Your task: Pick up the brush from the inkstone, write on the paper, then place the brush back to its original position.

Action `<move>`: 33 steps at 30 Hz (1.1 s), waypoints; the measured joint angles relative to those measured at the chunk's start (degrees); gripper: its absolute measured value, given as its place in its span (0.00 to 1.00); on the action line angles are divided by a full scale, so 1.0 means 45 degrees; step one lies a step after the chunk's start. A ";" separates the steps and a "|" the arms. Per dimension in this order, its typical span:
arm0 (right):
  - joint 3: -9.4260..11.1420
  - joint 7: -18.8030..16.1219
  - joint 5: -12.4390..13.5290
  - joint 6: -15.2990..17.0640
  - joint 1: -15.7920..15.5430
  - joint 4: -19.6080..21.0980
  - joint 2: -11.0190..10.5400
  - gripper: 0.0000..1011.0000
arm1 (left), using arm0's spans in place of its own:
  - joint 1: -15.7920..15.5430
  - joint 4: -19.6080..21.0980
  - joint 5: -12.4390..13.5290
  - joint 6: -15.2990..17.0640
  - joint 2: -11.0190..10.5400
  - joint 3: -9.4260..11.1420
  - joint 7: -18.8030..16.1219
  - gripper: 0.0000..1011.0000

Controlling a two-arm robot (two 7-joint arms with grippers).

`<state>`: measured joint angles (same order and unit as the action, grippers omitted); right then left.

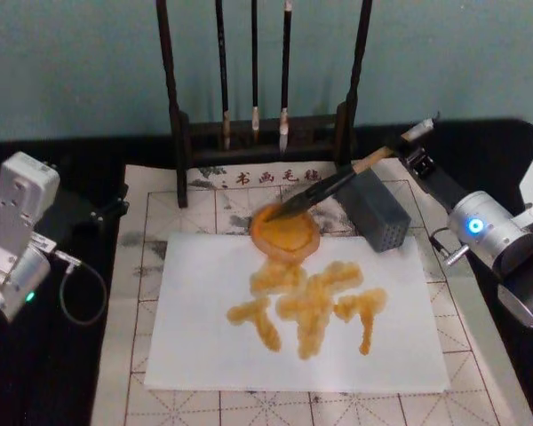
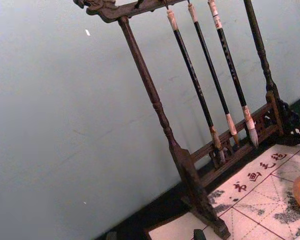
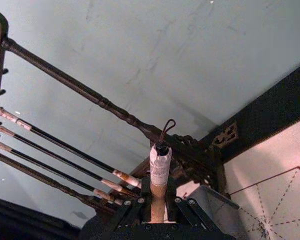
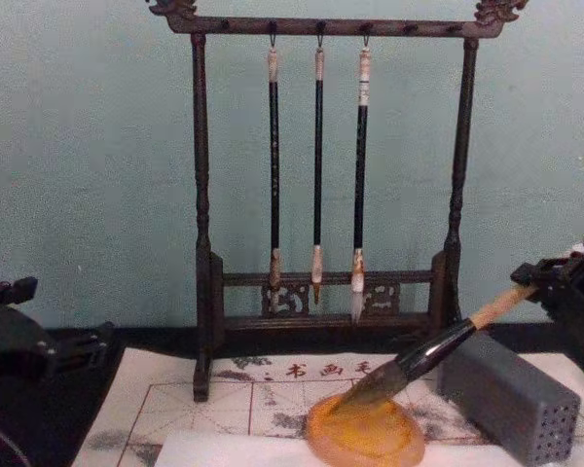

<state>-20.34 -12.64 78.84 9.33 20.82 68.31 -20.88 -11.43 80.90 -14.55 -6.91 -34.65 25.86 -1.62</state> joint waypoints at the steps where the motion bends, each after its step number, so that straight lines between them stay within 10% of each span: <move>1: -0.0066 0.0020 0.0023 -0.0024 0.0017 -0.0030 -0.0015 0.18 | 0.0000 0.0000 0.0000 0.0000 0.0000 0.0000 -0.0001 0.99; 33: -0.0728 0.0240 0.0230 -0.0273 0.0328 -0.0456 -0.0054 0.18 | 0.0000 0.0000 0.0000 0.0000 0.0000 0.0000 0.0000 0.99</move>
<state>-23.62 -11.56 79.87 8.10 22.30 66.26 -21.12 -11.43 80.90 -14.55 -6.91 -34.65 25.86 -1.62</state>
